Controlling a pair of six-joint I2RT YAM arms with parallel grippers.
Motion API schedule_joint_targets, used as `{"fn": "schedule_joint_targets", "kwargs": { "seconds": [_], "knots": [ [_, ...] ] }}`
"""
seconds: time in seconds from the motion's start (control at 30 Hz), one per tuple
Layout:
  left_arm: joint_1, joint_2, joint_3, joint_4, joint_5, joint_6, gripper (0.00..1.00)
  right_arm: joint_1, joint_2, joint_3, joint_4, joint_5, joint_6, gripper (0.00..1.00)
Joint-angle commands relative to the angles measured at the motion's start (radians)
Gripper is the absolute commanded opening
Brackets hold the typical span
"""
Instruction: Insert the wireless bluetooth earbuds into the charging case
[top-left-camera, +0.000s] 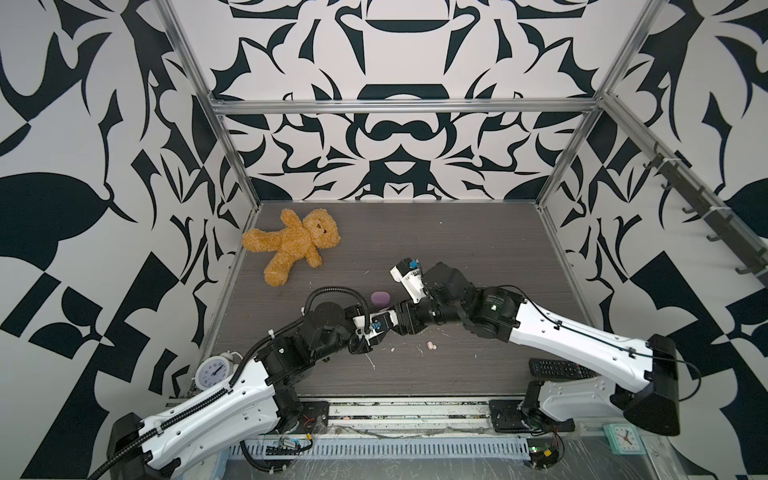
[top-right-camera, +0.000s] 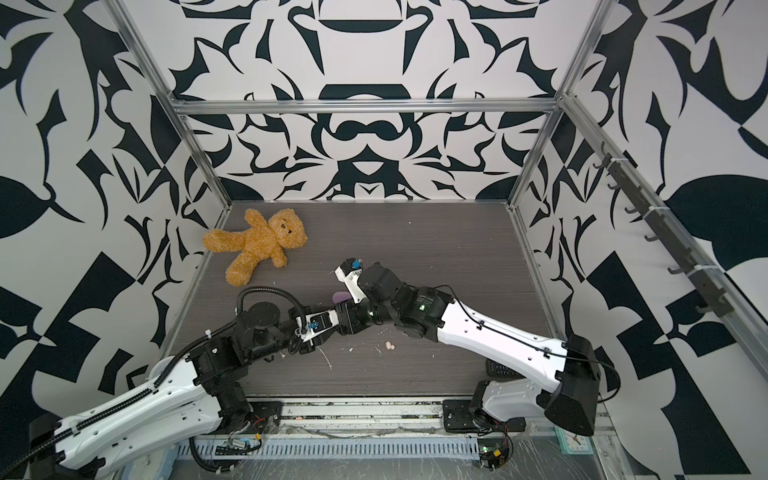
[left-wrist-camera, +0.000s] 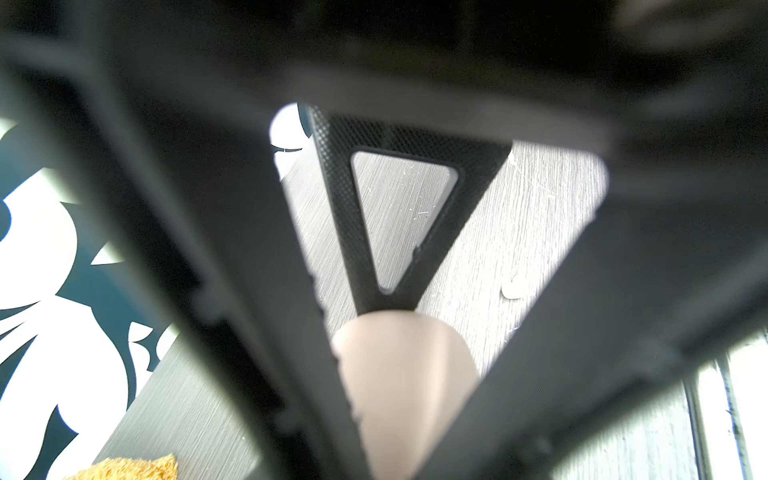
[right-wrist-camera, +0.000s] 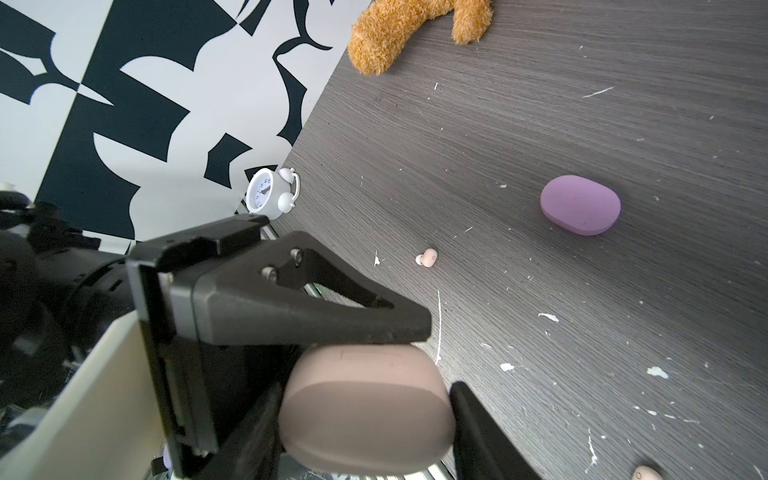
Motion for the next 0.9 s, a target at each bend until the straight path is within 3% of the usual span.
{"fn": "schedule_joint_targets", "kwargs": {
  "seconds": [0.0, 0.63, 0.87],
  "knots": [
    [-0.004, 0.003, 0.002, 0.032, 0.032, 0.003, 0.46, 0.026, -0.001, 0.003, 0.1, -0.016, 0.003, 0.0],
    [0.002, -0.015, -0.009, 0.073, 0.039, -0.008, 0.34, 0.03, 0.002, -0.012, 0.144, -0.012, 0.004, 0.0],
    [0.002, -0.017, -0.012, 0.081, 0.032, -0.008, 0.22, 0.033, -0.002, -0.016, 0.149, -0.014, 0.004, 0.0]
  ]
}}
